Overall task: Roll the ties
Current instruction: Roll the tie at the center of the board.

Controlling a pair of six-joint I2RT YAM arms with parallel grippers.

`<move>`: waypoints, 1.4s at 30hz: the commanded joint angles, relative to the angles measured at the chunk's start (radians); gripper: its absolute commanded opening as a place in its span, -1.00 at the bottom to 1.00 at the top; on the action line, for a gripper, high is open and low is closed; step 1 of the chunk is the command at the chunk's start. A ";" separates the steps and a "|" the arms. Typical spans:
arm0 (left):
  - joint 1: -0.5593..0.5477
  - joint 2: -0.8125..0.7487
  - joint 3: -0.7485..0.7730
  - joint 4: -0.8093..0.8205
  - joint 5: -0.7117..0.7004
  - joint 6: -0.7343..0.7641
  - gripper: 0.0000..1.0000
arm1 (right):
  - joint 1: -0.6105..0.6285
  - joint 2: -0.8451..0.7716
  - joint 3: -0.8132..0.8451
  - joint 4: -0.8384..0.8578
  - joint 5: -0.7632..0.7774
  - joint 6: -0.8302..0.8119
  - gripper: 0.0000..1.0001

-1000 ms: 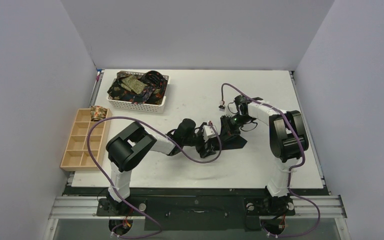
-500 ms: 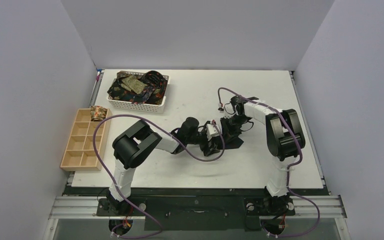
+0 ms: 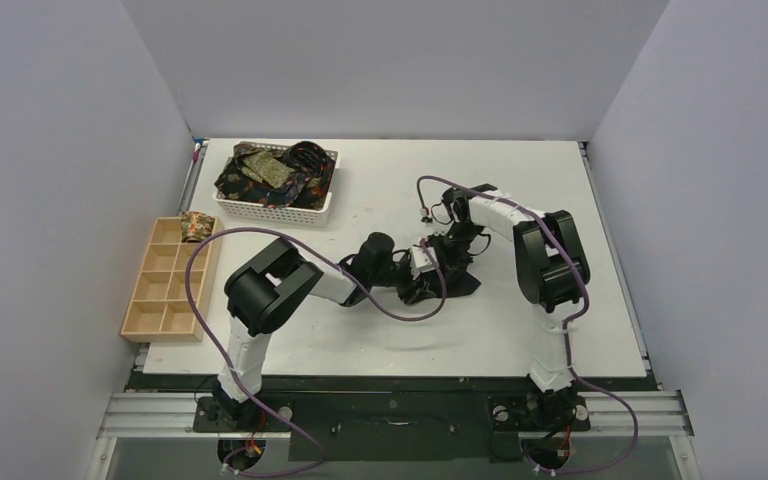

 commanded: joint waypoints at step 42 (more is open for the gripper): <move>0.022 -0.070 0.007 -0.181 0.003 -0.032 0.35 | 0.007 -0.021 -0.106 0.126 0.257 -0.085 -1.00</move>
